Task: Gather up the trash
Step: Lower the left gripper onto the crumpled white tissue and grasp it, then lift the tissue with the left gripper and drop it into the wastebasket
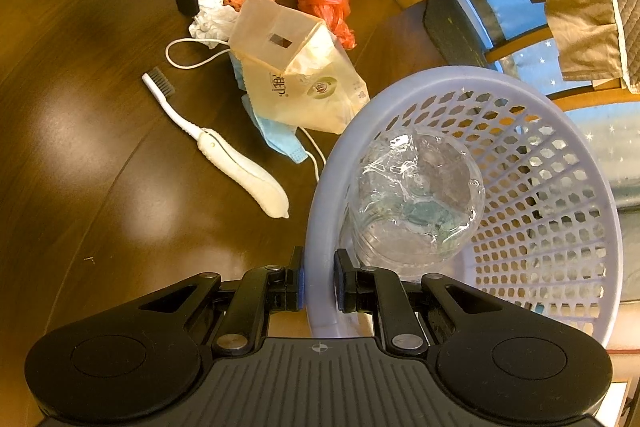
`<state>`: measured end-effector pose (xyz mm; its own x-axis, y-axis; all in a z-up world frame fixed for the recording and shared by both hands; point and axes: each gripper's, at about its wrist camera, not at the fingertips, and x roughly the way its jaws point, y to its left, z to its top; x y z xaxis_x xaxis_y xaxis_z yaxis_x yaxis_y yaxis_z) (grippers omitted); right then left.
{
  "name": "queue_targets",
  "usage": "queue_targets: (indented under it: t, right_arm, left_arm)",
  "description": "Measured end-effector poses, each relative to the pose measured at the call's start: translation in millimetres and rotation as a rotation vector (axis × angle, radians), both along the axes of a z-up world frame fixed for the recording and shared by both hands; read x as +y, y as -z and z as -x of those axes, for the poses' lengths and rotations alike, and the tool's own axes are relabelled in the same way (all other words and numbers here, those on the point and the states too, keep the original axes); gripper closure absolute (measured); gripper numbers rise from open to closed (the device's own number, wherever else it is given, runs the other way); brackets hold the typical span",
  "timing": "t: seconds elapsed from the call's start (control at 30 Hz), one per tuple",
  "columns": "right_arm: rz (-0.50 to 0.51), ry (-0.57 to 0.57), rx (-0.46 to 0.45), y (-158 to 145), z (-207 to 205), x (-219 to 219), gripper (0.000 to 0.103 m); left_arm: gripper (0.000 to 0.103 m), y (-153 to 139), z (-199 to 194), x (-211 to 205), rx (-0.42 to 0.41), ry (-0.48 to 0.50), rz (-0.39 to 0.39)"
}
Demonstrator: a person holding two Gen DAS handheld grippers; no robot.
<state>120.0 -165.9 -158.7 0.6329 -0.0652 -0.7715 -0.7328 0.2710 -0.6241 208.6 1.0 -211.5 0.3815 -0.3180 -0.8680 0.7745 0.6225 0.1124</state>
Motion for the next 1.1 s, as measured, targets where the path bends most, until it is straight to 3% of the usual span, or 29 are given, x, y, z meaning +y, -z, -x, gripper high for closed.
queue_targets:
  t: [0.5,0.57,0.73,0.97,1.1]
  right_arm:
    - [-0.014,0.016,0.002,-1,-2,1,0.092]
    - [-0.015,0.018,0.003,-1,-2,1,0.092]
    - [-0.016,0.018,0.003,-1,-3,1,0.092]
    - [-0.016,0.018,0.004,-1,-2,0,0.092]
    - [-0.016,0.019,0.005,0,-1,0,0.092]
  left_arm:
    - [0.033,25,-2,-17,-0.018,0.052,-0.047]
    - [0.043,29,-3,-21,-0.015,0.063,-0.067]
    - [0.056,34,-3,-25,-0.008,0.077,-0.094]
    - [0.085,33,-4,-19,0.016,0.059,-0.120]
    - [0.086,21,-2,-13,0.037,0.033,-0.110]
